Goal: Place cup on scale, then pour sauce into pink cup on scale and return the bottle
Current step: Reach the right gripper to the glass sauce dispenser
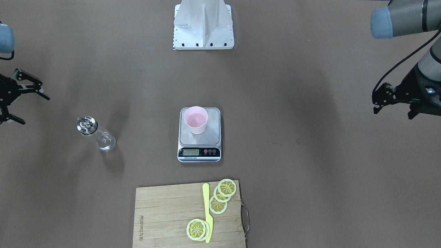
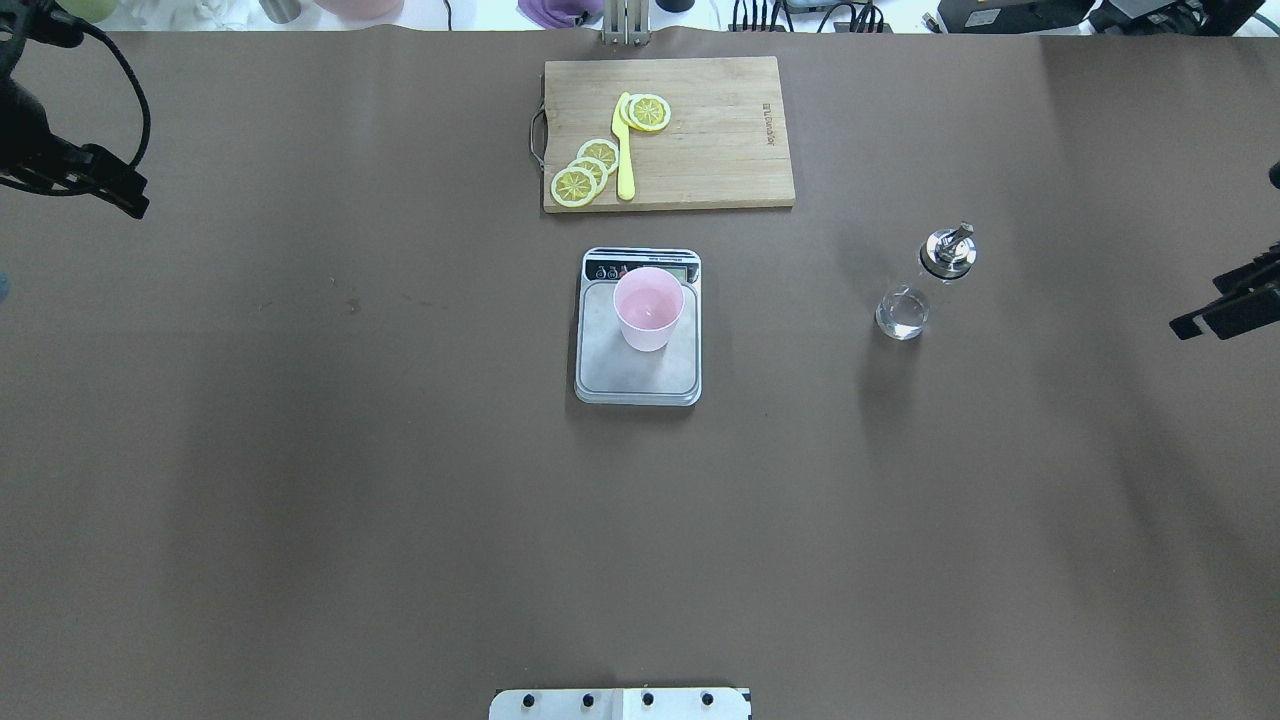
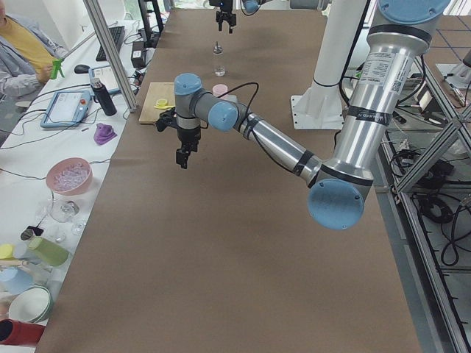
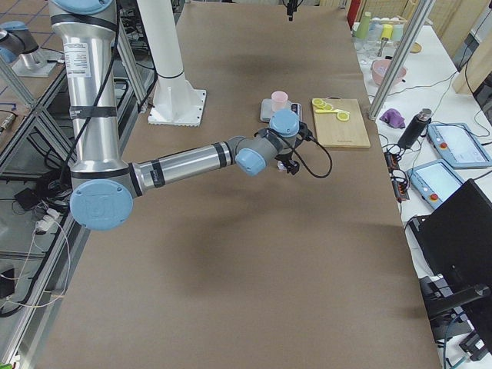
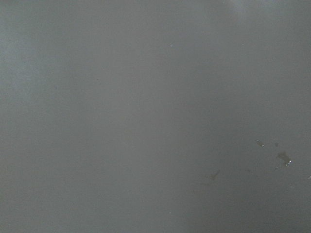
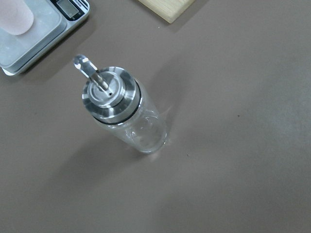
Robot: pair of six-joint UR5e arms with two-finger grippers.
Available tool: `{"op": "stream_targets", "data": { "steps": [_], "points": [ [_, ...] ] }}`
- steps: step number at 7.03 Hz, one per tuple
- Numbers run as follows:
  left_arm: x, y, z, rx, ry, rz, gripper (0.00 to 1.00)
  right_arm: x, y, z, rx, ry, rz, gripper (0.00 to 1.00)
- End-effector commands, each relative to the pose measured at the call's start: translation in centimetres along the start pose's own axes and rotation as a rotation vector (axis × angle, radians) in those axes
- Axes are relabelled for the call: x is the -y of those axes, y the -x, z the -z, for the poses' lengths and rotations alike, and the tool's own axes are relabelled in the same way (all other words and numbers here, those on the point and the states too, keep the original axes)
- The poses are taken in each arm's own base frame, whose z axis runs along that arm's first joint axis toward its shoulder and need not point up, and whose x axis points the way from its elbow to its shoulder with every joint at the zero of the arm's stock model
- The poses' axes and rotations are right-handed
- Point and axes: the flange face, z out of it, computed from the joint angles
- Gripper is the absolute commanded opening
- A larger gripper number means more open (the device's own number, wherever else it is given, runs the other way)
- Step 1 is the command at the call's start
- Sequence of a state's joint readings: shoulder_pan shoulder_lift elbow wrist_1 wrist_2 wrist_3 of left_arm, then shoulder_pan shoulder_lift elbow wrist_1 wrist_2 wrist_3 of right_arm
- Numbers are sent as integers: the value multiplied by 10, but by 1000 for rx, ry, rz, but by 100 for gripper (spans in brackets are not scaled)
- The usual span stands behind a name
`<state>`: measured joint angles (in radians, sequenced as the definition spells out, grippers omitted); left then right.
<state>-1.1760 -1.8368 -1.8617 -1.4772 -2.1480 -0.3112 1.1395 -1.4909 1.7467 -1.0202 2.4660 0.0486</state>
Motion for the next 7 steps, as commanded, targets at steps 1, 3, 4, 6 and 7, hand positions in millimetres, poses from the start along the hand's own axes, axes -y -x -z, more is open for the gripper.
{"op": "stream_targets", "data": {
  "steps": [1, 3, 4, 6, 7],
  "points": [
    [5, -2, 1, 0, -3, -1, 97, 8, 9, -28, -41, -90, 12, 98],
    [7, -5, 3, -2, -6, -3, 97, -7, 14, -66, -21, -192, 4, 100],
    [9, -4, 2, -1, -5, 0, 97, -10, 1, -91, 1, -238, 48, 100],
    [10, -6, 4, -3, -10, 5, 97, 23, 20, -113, 44, -304, -44, 98],
    [11, -7, 4, -3, -9, 4, 97, 26, 30, -123, 12, -340, -28, 99]
  ]
}}
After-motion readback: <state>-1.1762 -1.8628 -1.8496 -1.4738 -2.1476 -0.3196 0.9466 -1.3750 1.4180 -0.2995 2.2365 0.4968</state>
